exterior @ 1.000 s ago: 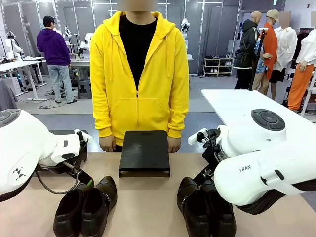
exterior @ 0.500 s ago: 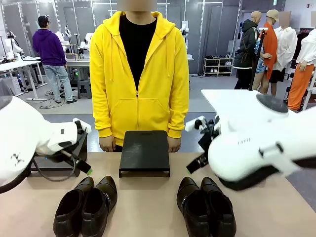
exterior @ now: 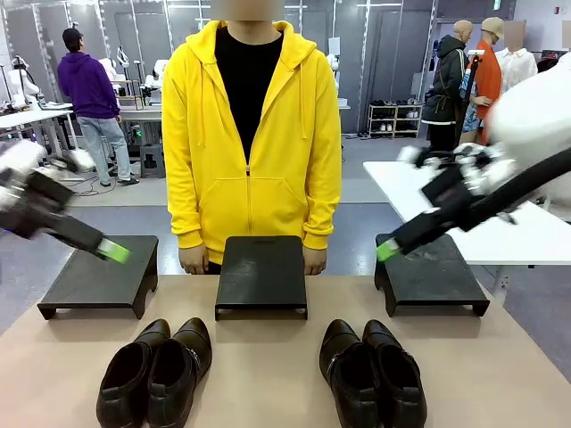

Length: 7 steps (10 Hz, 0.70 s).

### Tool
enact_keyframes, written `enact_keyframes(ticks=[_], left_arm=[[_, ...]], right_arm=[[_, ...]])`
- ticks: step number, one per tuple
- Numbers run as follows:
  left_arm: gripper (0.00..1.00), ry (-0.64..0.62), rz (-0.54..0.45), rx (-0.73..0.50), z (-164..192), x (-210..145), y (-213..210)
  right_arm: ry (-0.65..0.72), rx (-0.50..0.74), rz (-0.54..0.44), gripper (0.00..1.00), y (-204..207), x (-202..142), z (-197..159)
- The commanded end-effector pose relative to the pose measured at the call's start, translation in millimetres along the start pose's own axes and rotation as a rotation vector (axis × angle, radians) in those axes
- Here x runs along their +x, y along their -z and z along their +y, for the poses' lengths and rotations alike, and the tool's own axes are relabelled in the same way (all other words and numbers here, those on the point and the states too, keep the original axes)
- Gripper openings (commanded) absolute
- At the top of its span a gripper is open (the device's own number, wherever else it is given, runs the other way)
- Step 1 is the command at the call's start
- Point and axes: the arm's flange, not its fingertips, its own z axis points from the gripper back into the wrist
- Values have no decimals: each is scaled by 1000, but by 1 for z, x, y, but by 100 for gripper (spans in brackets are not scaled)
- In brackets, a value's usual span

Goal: Place the shoes on the stand as instructed by the person.
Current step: Pick up one pair of Shoes and place it on the Shoes Stand indicated by the person.

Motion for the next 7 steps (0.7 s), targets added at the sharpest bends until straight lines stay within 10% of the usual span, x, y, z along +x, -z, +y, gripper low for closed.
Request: enact_keyframes(ticks=[1, 7], left_arm=[[100, -146, -27, -239, 30, -30, -71], [100, -439, -419, -319, 64, -177, -181]], right_arm=[[144, 243, -34, 100, -48, -41, -60], [393, 363, -503, 100, -157, -187, -99]])
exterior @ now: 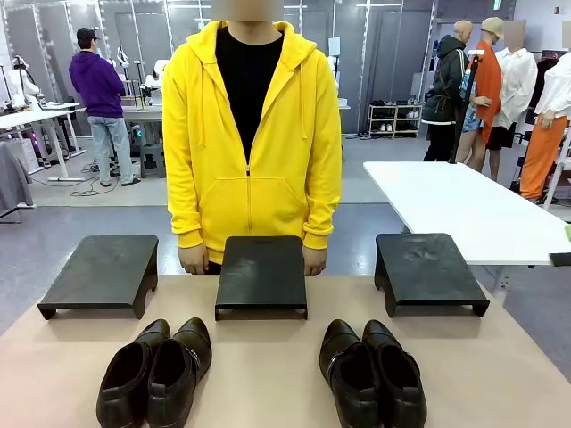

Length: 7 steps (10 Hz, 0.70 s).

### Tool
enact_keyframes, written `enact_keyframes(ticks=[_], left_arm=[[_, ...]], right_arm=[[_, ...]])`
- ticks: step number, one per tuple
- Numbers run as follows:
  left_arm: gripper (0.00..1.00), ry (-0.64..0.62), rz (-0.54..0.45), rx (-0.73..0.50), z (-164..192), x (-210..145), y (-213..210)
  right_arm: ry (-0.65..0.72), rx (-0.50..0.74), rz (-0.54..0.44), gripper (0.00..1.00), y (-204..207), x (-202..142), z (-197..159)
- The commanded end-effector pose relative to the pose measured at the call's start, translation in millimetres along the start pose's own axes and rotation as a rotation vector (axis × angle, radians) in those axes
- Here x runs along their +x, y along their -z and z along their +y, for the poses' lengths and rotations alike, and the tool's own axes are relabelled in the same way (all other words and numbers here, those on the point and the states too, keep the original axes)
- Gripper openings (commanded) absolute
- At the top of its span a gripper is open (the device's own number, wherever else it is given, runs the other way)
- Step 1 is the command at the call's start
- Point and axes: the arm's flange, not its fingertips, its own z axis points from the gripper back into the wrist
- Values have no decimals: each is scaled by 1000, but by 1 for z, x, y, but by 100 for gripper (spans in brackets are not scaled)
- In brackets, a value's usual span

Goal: Place the shoes on the stand as instructed by the person.
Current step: Pick up one pair of Shoes and place it on the Shoes Stand indicated by the person.

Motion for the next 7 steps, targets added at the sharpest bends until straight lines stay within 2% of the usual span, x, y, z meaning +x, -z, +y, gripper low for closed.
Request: enact_keyframes(ticks=[1, 4, 6, 7], left_arm=[[100, -30, -110, -3, 3, -25, -19], [100, -112, -208, 72, 13, -53, -61], [100, -128, -232, 113, 23, -50, -64], [100, -142, -212, 88, 18, -62, -70]], right_arm=[[-8, -14, -97, 100, -5, -23, 8], [22, -59, -150, 100, -23, -52, 13], [16, -62, -179, 100, -25, -56, 14], [54, -60, -151, 100, -31, -52, 6]])
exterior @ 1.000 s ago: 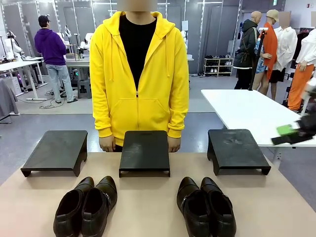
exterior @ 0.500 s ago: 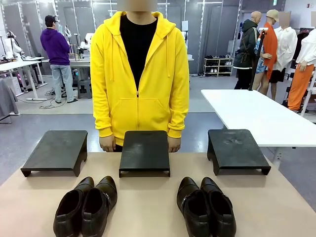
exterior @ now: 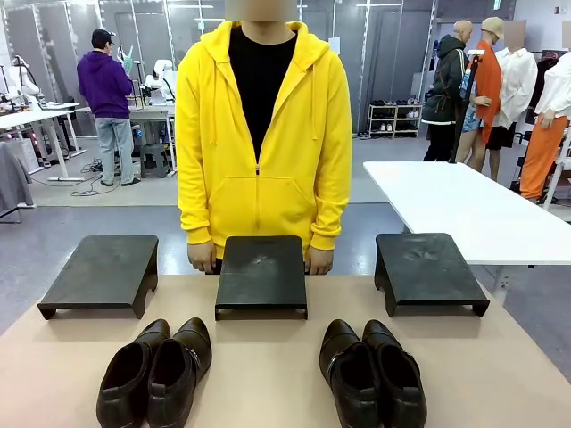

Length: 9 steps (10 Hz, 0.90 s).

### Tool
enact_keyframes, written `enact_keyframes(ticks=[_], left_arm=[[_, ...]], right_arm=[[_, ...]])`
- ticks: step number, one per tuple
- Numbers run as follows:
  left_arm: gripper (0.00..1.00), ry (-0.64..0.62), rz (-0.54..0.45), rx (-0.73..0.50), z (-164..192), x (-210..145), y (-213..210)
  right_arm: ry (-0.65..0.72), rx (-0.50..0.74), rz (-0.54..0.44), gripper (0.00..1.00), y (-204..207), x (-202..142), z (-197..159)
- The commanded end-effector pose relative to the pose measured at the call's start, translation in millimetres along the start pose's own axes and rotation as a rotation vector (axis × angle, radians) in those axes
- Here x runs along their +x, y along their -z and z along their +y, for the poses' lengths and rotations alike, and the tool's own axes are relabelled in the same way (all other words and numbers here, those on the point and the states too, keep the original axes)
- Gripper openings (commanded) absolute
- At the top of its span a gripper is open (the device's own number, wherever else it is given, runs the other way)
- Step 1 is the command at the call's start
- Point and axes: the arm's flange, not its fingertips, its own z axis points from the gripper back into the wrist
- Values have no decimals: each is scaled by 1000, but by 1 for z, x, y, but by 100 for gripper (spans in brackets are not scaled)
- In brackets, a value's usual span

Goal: Place the shoes on the stand as instructed by the person.
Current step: Pick up one pair of Shoes and place it on the Shoes Stand indicated by the person.

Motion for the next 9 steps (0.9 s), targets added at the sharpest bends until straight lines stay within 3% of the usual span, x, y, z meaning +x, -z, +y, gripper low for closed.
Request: enact_keyframes(ticks=[1, 9], left_arm=[[100, 16, 6, -19, -2, -1, 0], [100, 16, 6, -19, -2, -1, 0]], right_arm=[[5, 8, 11, 100, 3, 4, -4], [5, 8, 11, 100, 3, 4, -4]])
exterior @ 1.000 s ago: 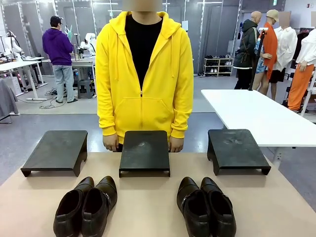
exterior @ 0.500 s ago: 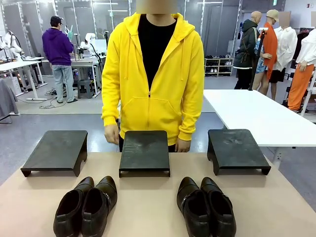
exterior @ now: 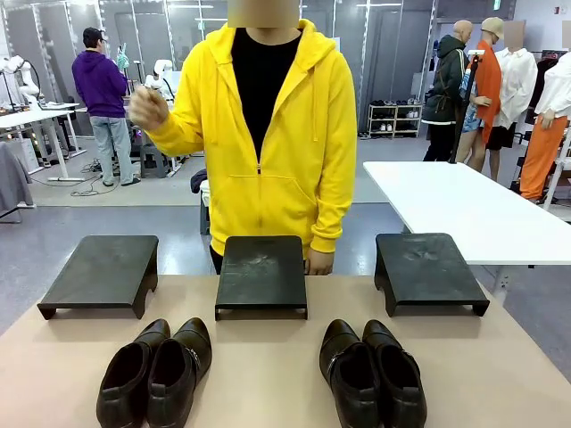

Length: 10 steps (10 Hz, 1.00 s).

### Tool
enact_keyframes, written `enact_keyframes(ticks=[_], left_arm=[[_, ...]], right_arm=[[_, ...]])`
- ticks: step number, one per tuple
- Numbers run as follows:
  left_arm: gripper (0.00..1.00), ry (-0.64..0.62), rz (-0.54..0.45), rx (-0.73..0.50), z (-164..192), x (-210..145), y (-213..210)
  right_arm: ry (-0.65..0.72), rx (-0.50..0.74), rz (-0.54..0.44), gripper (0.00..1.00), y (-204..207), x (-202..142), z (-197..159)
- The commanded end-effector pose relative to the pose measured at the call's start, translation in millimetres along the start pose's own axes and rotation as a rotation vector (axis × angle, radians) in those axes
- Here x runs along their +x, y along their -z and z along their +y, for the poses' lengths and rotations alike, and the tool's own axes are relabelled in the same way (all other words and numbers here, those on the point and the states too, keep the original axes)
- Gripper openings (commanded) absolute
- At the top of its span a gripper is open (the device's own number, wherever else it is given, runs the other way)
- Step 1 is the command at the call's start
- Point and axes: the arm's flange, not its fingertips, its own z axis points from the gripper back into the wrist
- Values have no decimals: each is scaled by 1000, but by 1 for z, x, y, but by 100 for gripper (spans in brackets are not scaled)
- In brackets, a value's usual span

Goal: Place the shoes on the stand as instructed by the person.
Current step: Pick up one pair of Shoes and place it on the Shoes Stand indicated by the person.

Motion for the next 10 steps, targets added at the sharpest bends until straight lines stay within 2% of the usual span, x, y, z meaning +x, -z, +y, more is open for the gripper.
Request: enact_keyframes(ticks=[1, 10], left_arm=[[100, 19, -4, -18, 1, 0, -1], [100, 19, -4, -18, 1, 0, -1]], right_arm=[[-11, 6, -5, 100, -1, 3, 1], [-11, 6, -5, 100, -1, 3, 1]])
